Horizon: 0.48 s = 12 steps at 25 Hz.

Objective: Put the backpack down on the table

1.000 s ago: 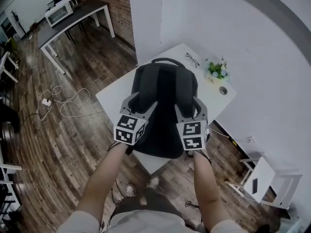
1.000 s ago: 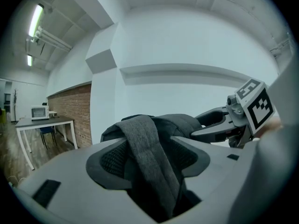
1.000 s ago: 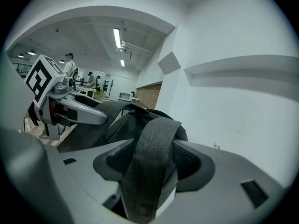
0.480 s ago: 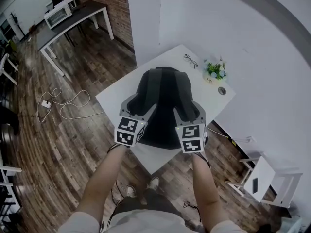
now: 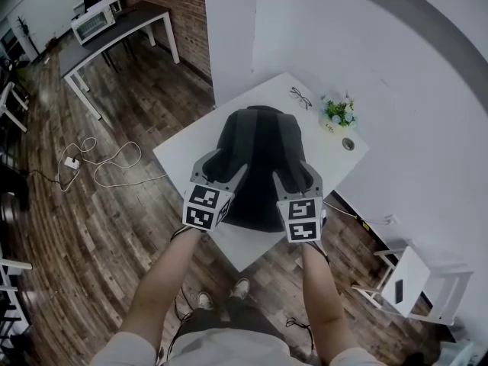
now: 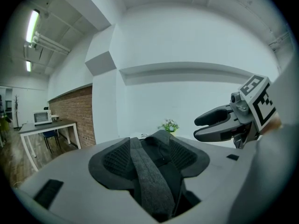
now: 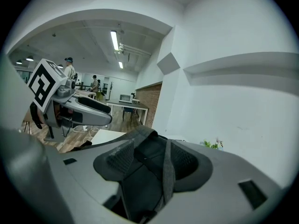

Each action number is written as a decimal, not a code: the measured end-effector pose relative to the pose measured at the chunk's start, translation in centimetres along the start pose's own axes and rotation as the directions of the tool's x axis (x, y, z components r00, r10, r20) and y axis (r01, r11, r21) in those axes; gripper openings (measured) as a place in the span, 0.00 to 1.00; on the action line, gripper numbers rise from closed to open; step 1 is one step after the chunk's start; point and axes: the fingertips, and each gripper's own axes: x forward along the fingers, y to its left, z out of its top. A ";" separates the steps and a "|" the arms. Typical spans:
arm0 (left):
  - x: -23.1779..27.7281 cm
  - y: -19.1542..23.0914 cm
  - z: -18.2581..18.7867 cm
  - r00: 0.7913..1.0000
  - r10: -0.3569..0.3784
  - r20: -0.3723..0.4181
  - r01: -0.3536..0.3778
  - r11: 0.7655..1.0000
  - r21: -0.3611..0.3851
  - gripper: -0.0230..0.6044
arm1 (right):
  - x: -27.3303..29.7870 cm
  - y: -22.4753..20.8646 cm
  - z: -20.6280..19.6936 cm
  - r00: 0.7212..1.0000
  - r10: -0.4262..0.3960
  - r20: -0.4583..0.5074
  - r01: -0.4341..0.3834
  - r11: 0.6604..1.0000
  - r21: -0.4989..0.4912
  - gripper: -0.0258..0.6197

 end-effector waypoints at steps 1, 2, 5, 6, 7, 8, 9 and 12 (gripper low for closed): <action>-0.4 0.0 0.1 1.000 0.003 0.005 -0.003 1.000 0.003 0.47 | -0.2 0.2 0.1 1.000 0.000 0.001 0.000 1.000 0.002 0.42; -0.7 0.0 0.3 1.000 0.006 0.011 -0.006 1.000 0.006 0.43 | -0.4 0.4 0.2 1.000 0.001 0.003 -0.001 1.000 0.003 0.42; -1.3 0.0 0.8 1.000 0.008 0.023 -0.008 1.000 0.009 0.39 | -0.8 0.7 0.6 1.000 0.001 0.008 -0.001 1.000 -0.003 0.42; -1.5 -0.1 0.9 1.000 0.008 0.027 -0.008 1.000 0.009 0.39 | -1.0 0.7 0.8 1.000 -0.002 0.011 0.002 1.000 -0.004 0.42; -1.8 -0.2 1.1 0.999 0.008 0.033 -0.009 1.000 0.009 0.38 | -1.3 0.8 0.9 1.000 -0.006 0.014 0.006 1.000 -0.003 0.41; -2.2 -0.2 1.2 0.999 0.011 0.040 -0.011 1.000 0.011 0.36 | -1.6 0.8 1.1 1.000 -0.013 0.017 0.013 1.000 -0.003 0.39; -2.6 -0.2 1.4 0.999 0.016 0.047 -0.017 1.000 0.015 0.33 | -2.0 0.8 1.3 1.000 -0.022 0.022 0.022 1.000 -0.003 0.33; -3.7 -0.2 1.8 0.997 0.042 0.064 -0.044 0.999 0.029 0.18 | -2.9 0.8 1.7 0.999 -0.041 0.034 0.041 0.999 0.008 0.22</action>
